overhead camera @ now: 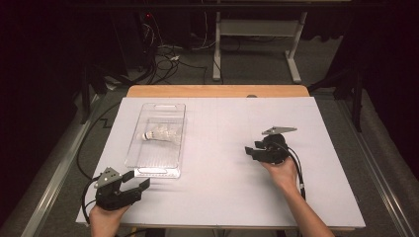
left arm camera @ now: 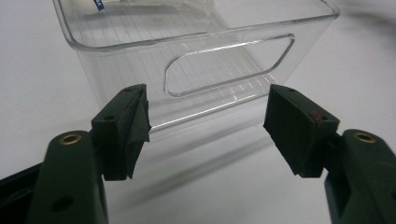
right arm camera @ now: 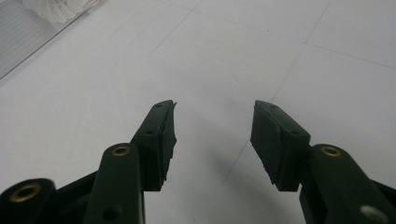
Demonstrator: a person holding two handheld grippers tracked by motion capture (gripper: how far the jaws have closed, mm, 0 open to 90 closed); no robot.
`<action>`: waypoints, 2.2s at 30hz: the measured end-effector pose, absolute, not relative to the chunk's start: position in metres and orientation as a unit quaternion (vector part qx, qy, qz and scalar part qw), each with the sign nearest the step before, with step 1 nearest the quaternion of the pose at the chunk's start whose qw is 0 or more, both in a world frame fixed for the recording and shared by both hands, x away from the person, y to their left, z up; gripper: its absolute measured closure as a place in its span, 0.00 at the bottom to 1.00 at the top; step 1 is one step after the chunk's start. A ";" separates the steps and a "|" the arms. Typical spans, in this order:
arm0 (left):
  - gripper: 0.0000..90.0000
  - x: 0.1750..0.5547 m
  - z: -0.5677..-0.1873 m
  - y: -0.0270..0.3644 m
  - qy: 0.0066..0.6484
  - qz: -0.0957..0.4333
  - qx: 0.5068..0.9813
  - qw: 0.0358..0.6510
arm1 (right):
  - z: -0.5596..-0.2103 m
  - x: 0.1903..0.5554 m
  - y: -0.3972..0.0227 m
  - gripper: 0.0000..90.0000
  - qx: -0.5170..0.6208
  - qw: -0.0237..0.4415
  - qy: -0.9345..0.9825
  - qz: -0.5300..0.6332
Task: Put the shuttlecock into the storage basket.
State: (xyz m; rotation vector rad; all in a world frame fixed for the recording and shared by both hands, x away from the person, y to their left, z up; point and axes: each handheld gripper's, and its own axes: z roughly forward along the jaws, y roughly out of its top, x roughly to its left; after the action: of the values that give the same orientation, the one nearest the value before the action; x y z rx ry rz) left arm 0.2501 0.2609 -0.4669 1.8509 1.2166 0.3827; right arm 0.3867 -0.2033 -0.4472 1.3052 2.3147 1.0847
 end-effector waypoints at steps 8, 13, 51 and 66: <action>0.35 0.250 -0.467 0.261 0.489 0.154 0.742 0.432 | -0.448 0.382 -0.210 0.54 0.452 0.142 0.797 0.374; 0.35 0.250 -0.467 0.261 0.488 0.154 0.742 0.432 | -0.447 0.379 -0.213 0.54 0.450 0.147 0.797 0.374; 0.35 0.249 -0.466 0.261 0.488 0.155 0.742 0.433 | -0.453 0.359 -0.238 0.50 0.461 0.162 0.789 0.373; 0.35 0.249 -0.467 0.261 0.489 0.155 0.740 0.434 | -0.455 0.350 -0.250 0.49 0.467 0.166 0.783 0.376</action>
State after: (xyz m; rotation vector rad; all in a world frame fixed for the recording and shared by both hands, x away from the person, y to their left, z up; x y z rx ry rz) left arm 0.2489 0.2611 -0.4665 1.8442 1.2189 0.3849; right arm 0.3501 -0.2500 -0.4553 1.3305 2.2282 1.0702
